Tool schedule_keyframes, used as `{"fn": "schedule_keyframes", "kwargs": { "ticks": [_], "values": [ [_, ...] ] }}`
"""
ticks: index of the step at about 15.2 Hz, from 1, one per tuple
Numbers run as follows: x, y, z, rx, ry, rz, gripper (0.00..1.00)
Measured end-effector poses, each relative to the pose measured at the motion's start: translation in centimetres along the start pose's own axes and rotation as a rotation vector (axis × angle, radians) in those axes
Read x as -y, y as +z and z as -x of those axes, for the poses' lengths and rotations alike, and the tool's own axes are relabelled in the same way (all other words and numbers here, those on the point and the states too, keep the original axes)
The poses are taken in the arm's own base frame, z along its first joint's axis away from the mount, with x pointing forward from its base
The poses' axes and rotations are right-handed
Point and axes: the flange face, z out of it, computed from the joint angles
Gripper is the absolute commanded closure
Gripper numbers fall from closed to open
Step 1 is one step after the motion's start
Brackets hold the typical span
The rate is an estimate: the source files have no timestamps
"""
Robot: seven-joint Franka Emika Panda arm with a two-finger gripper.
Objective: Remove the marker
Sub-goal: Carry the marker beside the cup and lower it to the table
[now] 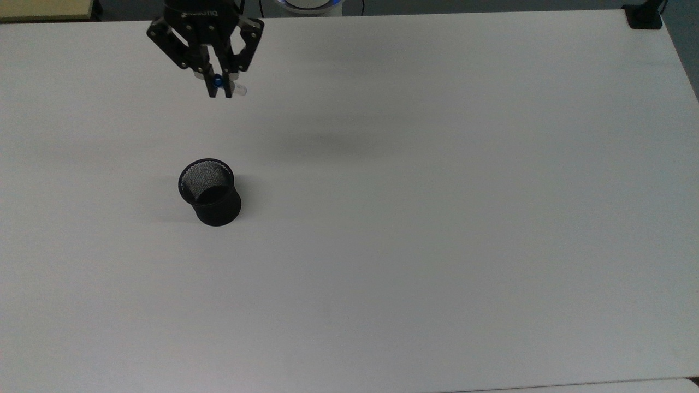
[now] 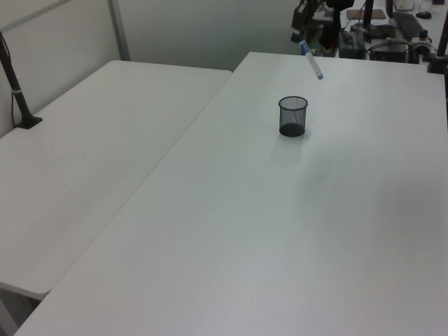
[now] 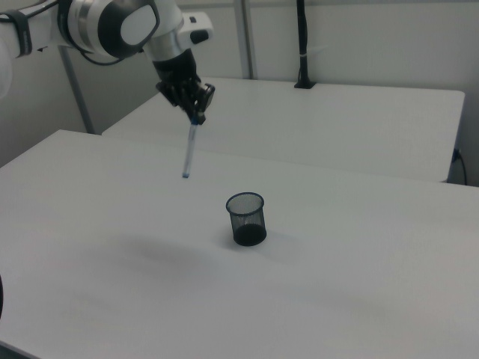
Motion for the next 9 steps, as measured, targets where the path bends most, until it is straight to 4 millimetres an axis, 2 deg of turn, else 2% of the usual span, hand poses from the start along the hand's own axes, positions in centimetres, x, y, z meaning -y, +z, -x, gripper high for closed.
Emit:
{"fn": "schedule_keyframes", "kwargs": {
  "ticks": [2,6,9],
  "values": [
    [1.8,1.9,0.5,0.072,-0.026,-0.011,0.93],
    [6.7,6.3,1.2,0.2,-0.092,-0.024,0.92],
    [9.7,10.3,1.4,0.262,-0.117,-0.018,0.91]
  ]
}}
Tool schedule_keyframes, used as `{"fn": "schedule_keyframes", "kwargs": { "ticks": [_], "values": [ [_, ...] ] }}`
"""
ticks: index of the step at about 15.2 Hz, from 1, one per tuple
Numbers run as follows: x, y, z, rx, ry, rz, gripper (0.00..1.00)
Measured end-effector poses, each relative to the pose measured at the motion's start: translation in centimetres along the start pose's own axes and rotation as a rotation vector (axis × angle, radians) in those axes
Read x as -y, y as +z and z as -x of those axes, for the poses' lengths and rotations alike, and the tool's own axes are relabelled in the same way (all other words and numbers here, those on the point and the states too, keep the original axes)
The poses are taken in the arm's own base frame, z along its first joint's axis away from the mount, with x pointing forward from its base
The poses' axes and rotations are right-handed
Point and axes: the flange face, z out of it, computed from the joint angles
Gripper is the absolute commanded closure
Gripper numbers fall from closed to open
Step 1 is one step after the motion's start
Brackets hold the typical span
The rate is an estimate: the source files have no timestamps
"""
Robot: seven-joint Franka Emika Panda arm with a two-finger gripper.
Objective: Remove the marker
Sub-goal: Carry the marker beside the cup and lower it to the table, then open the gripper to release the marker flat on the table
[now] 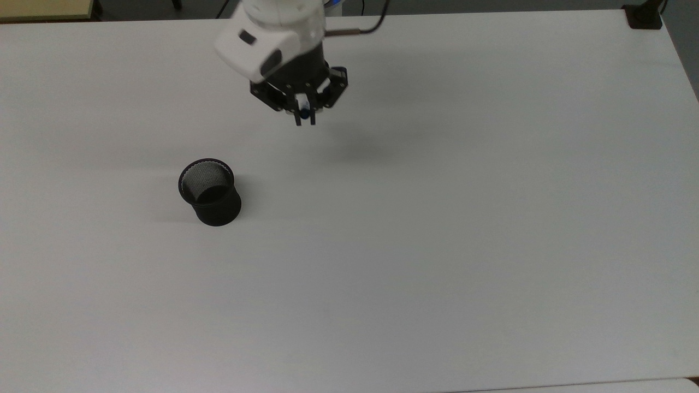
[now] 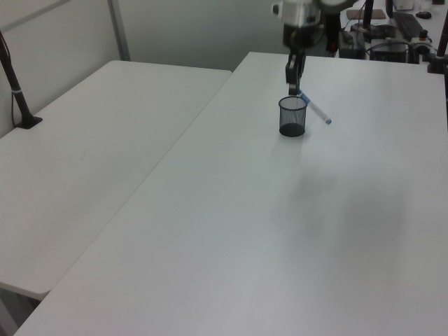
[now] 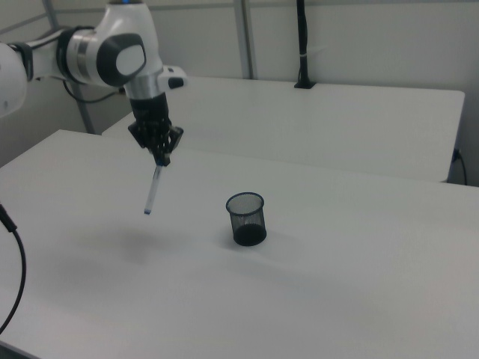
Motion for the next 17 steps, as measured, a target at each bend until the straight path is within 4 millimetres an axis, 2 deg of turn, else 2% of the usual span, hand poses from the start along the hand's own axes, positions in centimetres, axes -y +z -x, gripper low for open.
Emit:
{"fn": "schedule_keyframes", "kwargs": {
  "ticks": [4,9,13,15,17],
  "values": [
    [2.4,5.4,-1.2,0.08,-0.028,0.013,0.9],
    [3.4,8.1,-1.8,0.102,-0.042,0.022,0.86],
    [4.8,12.6,-2.9,0.114,-0.067,0.046,0.86],
    [4.8,13.7,-3.1,0.124,-0.067,0.05,0.78],
    [4.8,13.8,-3.1,0.125,-0.067,0.05,0.69]
  ]
}}
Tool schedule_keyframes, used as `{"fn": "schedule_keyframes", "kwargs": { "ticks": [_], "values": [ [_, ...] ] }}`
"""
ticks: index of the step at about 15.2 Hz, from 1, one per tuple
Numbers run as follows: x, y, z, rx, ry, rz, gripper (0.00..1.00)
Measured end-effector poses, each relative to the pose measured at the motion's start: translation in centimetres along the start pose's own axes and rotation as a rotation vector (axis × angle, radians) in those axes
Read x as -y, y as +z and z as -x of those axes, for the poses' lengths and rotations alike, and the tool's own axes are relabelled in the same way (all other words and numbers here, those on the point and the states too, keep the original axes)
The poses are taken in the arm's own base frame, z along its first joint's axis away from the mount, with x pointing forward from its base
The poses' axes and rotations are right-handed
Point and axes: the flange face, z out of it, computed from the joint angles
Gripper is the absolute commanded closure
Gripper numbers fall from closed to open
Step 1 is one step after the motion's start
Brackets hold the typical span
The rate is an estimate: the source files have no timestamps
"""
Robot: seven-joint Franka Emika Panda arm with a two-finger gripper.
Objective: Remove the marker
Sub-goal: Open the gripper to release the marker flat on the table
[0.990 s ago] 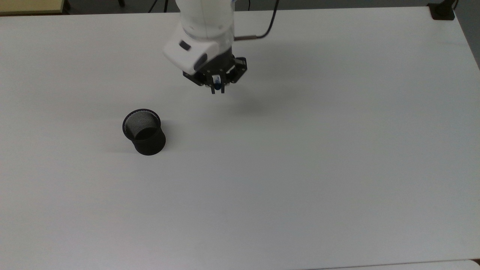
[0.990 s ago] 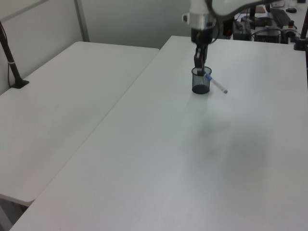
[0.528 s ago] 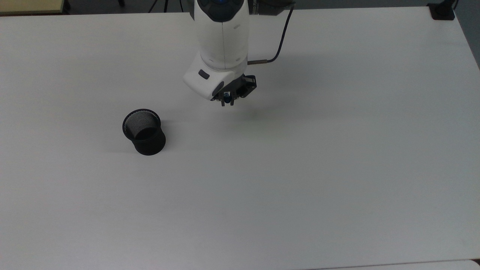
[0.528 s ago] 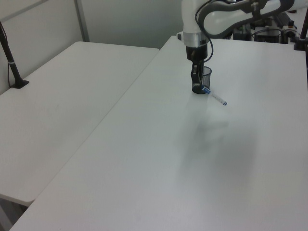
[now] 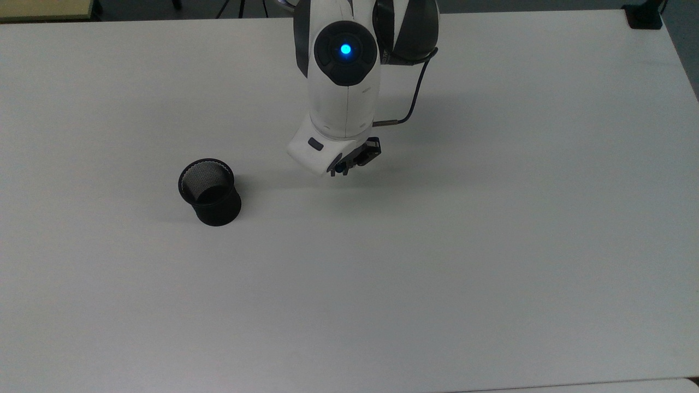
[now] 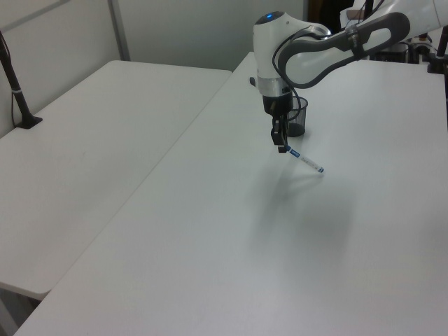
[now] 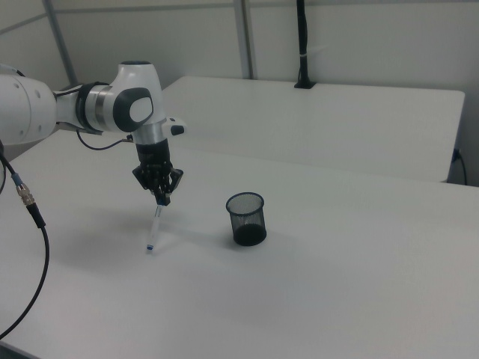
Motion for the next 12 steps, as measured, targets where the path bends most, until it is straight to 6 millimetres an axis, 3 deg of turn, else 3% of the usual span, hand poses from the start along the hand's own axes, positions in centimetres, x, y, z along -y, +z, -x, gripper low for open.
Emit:
{"fn": "schedule_keyframes", "kwargs": {
  "ticks": [10,12],
  "values": [
    [-0.1,1.5,-0.4,0.009,0.022,0.021,0.67],
    [-0.1,1.4,-0.5,0.008,0.023,0.021,0.36]
  ]
}}
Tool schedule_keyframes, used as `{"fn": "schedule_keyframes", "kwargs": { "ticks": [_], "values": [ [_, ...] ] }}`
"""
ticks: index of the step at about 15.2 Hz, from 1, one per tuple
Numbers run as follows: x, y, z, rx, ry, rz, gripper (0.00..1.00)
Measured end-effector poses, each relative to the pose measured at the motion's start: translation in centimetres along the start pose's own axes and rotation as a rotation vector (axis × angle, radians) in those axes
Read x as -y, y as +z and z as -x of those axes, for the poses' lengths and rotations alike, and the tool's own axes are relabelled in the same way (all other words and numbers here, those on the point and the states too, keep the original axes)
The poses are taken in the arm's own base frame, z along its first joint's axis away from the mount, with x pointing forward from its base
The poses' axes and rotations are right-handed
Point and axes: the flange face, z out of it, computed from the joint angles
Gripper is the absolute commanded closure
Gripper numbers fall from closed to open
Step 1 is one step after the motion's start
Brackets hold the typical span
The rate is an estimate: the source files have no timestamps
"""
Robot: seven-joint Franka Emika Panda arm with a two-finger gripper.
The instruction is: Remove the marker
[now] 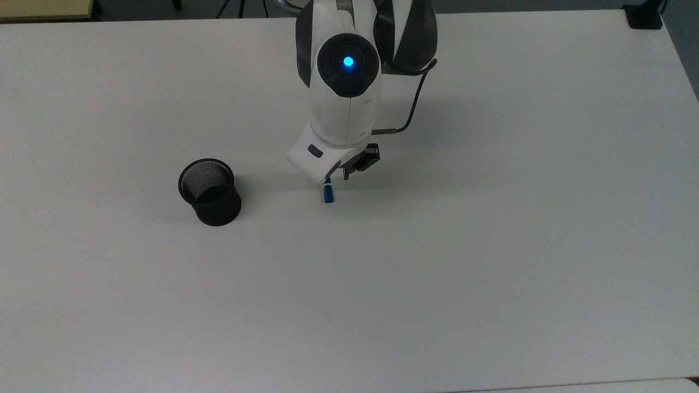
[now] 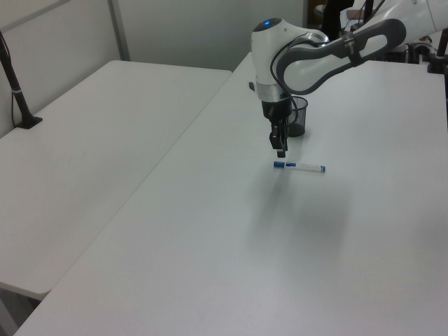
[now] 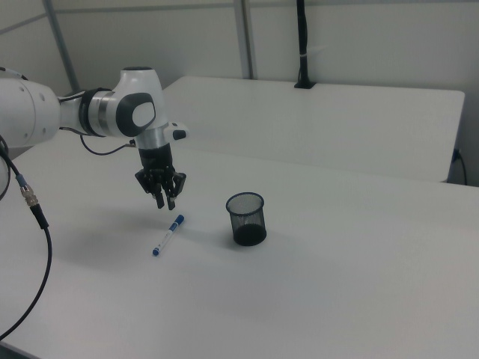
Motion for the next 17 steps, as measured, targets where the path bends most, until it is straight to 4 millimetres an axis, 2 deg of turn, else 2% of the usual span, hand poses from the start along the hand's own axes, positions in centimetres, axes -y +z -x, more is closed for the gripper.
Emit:
{"fn": "schedule_keyframes", "kwargs": {
  "ticks": [2,3,6,8,11,13,15,17],
  "values": [
    [0.0,0.0,0.0,0.0,0.004,0.0,0.08],
    [0.0,0.0,0.0,0.0,0.016,0.0,0.0],
    [-0.1,-0.4,-0.1,-0.008,0.053,0.001,0.0],
    [-0.7,-1.5,-0.1,-0.027,0.069,0.002,0.0],
    [-2.5,-4.6,0.5,-0.061,0.1,-0.002,0.0],
    [-4.1,-7.0,1.7,-0.06,0.122,-0.007,0.0],
    [-6.6,-10.1,3.7,-0.053,0.155,-0.009,0.0],
    [-8.4,-11.7,4.9,-0.048,0.179,-0.013,0.0]
  ]
}}
